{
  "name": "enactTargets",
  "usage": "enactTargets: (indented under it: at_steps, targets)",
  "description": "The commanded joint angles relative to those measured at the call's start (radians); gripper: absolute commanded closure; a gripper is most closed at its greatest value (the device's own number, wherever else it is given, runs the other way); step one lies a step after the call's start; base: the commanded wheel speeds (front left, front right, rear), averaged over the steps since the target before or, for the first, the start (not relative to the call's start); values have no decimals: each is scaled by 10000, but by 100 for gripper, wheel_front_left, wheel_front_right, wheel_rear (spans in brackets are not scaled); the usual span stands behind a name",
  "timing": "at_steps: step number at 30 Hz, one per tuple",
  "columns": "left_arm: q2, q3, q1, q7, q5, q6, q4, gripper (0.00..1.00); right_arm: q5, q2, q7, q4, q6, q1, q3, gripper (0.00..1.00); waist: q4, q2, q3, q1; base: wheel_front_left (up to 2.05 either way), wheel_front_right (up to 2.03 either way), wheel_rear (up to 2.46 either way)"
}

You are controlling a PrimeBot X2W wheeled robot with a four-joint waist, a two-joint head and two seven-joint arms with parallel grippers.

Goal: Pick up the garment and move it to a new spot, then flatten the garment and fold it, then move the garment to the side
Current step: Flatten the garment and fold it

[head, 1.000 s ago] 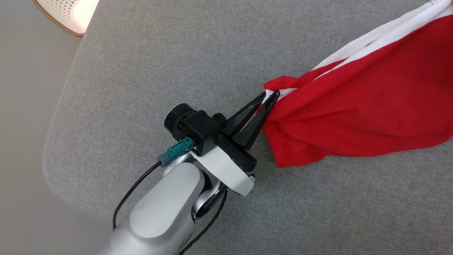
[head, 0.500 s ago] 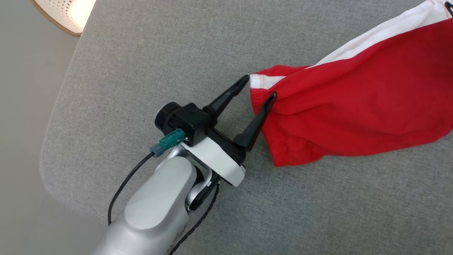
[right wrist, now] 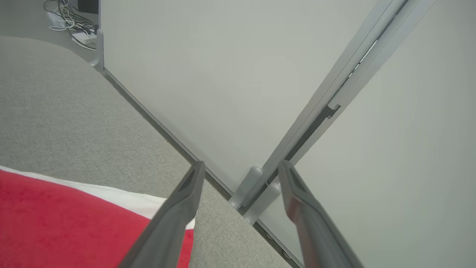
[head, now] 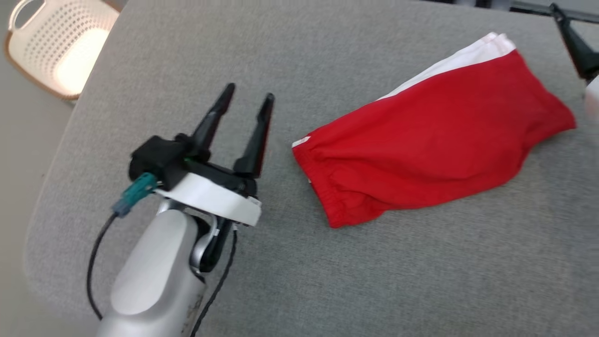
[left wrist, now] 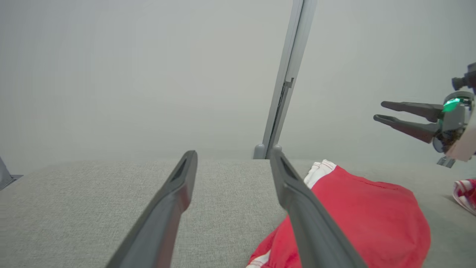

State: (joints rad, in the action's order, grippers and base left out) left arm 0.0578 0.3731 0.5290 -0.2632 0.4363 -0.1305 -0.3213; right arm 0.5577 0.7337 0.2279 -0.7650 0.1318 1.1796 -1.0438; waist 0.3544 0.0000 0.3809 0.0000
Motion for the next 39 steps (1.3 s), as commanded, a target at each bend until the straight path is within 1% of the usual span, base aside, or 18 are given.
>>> enactTargets:
  at_steps: [1, 2, 4, 7, 10, 13, 14, 17, 21, 24, 26, 29, 33, 37, 39]
  targets:
    - [65, -289, -165, -14, -65, -1, 143, 0, 85, -132, 163, -93, -22, -339, 226, 0, -530, 0, -559, 0, 0, 0, 0]
    - [64, -809, -400, -14, -101, -1, 403, 0, 219, -460, 317, -147, -22, -848, 801, 0, -764, 0, -806, 0, 0, 0, 0]
    - [56, -1249, -674, -14, -137, -1, 581, 0, 327, -835, 379, -3, -22, -1444, 1411, 0, -979, 0, -1052, 0, 0, 0, 0]
    - [22, -1848, -1040, -14, -83, -1, 789, 0, 562, -1333, 380, 827, -22, -2491, 3000, 0, -1288, 0, -1353, 0, 0, 0, 0]
    - [-23, -2297, -1459, -13, -50, -1, 1082, 0, 196, -1787, 378, 1901, -22, -3823, 4448, 0, -1579, 0, -1591, 0, 0, 0, 0]
    - [-30, -2603, -1893, -13, -127, -1, 1327, 0, -533, -2359, 378, 2846, -21, -5173, 5822, 0, -1835, 0, -1777, 0, 0, 0, 0]
    - [-30, -2603, -1893, -13, -127, -1, 1327, 0, -533, -2359, 378, 2846, -21, -5173, 5822, 0, -1835, 0, -1777, 0, 0, 0, 0]
    - [-43, -2740, -2321, -13, -240, -1, 1529, 0, -1647, -2972, 361, 3629, -21, -6475, 6743, 0, -2065, 0, -1980, 0, 0, 0, 0]
    - [-46, -2839, -2934, -13, -448, -1, 1637, 0, -2710, -4030, 362, 4516, -21, -8021, 8040, 0, -2263, 0, -2207, 0, 0, 0, 0]
    - [-53, -2666, -3238, -14, -658, -1, 1718, 0, -3684, -4546, 361, 4999, -22, -8946, 8593, 0, -2350, 0, -2281, 0, 0, 0, 0]
    - [-39, -2691, -3432, -14, -634, -1, 1740, 0, -4023, -4995, 361, 5297, -19, -9405, 8899, 0, -2394, 0, -2321, 0, 0, 0, 0]
    - [-54, -2682, -3556, -14, -755, -1, 1801, 0, -4345, -5361, 363, 5555, -19, -9863, 9150, 0, -2446, 0, -2359, 0, 0, 0, 0]
    - [-55, -2564, -3585, -14, -850, -1, 1847, 0, -4669, -5547, 363, 5700, -19, -10084, 9209, 0, -2427, 0, -2340, 0, 0, 0, 0]
    - [-49, -2503, -3531, -14, -828, -1, 1897, 0, -4663, -5646, 363, 5659, -19, -10157, 9208, 0, -2316, 0, -2300, 0, 0, 0, 0]
    - [-51, -2457, -3507, -14, -831, -1, 1894, 0, -4463, -5718, 337, 5445, -19, -10111, 9195, 0, -2241, 0, -2246, 0, 0, 0, 0]
